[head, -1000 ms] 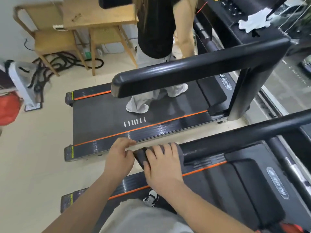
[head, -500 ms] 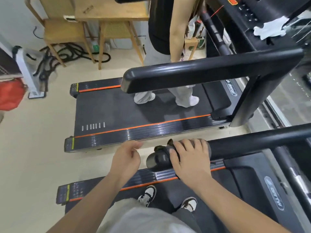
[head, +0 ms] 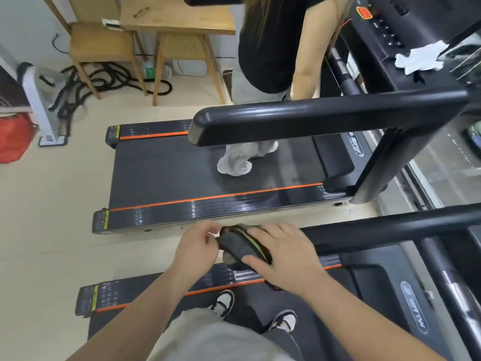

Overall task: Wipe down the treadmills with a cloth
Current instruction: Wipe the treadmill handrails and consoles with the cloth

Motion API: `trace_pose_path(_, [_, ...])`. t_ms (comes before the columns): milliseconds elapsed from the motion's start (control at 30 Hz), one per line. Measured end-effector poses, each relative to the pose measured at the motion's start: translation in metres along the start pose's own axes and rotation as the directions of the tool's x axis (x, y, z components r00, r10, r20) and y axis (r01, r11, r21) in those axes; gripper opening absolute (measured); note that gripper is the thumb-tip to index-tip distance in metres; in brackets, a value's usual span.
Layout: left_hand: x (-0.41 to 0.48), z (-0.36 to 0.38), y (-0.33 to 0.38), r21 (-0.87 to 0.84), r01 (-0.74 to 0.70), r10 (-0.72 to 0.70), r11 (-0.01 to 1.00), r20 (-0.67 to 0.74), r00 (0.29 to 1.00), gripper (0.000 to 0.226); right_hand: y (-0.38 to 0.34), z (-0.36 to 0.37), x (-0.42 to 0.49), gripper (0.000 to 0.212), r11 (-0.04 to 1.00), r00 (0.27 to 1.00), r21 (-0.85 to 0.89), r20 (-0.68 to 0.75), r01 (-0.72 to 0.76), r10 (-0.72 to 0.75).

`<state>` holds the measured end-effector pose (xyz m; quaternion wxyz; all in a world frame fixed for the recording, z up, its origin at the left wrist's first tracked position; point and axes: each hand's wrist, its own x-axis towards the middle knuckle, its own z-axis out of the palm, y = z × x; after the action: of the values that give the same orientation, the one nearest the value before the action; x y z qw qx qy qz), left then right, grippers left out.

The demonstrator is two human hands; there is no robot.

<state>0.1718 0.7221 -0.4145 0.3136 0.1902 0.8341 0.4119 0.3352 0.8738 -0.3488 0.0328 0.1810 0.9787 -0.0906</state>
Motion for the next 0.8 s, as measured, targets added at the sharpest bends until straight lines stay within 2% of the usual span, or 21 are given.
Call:
trace_pose_path(67, [0.001,0.003,0.008,-0.018,-0.023,0.023,1.000,0.019,1.000,0.046,0.042,-0.007,-0.017,0.055,0.994,0.992,0.006,-0.063,-0.113,0.113])
trace_pose_path(167, [0.001,-0.003,0.008,-0.042,-0.002,0.002,0.999,-0.010,1.000,0.042,0.074,-0.012,-0.024,0.056,0.946,0.949,-0.074,-0.052,-0.316,0.312])
trace_pose_path(233, [-0.001,-0.008,0.002,-0.051,0.028,-0.030,0.998,-0.036,0.999,0.040,0.059,-0.011,-0.011,0.063,0.882,0.896,-0.175,-0.001,-0.437,0.444])
trace_pose_path(300, [-0.002,-0.012,-0.003,-0.053,0.045,-0.047,0.998,-0.040,0.998,0.041,0.027,-0.010,0.008,0.066,0.840,0.856,-0.261,0.084,-0.475,0.510])
trace_pose_path(400, [-0.003,-0.010,0.002,-0.048,0.015,-0.017,0.999,-0.040,0.999,0.044,-0.030,-0.005,0.035,0.056,0.903,0.884,-0.219,0.218,-0.369,0.414])
trace_pose_path(500, [-0.004,-0.006,0.015,-0.048,-0.046,0.044,0.998,-0.056,0.997,0.048,-0.074,0.002,0.042,0.043,0.973,0.938,-0.207,0.306,-0.103,0.165])
trace_pose_path(533, [-0.004,-0.006,0.019,-0.036,-0.071,0.068,0.997,-0.074,0.995,0.049,-0.076,0.006,0.039,0.039,0.980,0.949,-0.195,0.303,-0.030,0.090])
trace_pose_path(600, [-0.005,-0.007,0.027,-0.014,-0.112,0.110,0.994,-0.116,0.987,0.050,-0.062,0.007,0.029,0.038,0.992,0.977,-0.125,0.211,0.032,-0.005])
trace_pose_path(700, [-0.001,0.002,0.040,0.004,-0.194,0.193,0.981,-0.130,0.972,0.050,-0.010,0.007,0.003,0.050,0.999,0.999,-0.022,0.019,-0.035,0.035])
trace_pose_path(800, [0.005,0.022,0.055,0.031,-0.264,0.265,0.964,-0.073,0.961,0.050,0.065,-0.004,-0.024,0.052,0.979,0.977,-0.031,-0.066,-0.203,0.201])
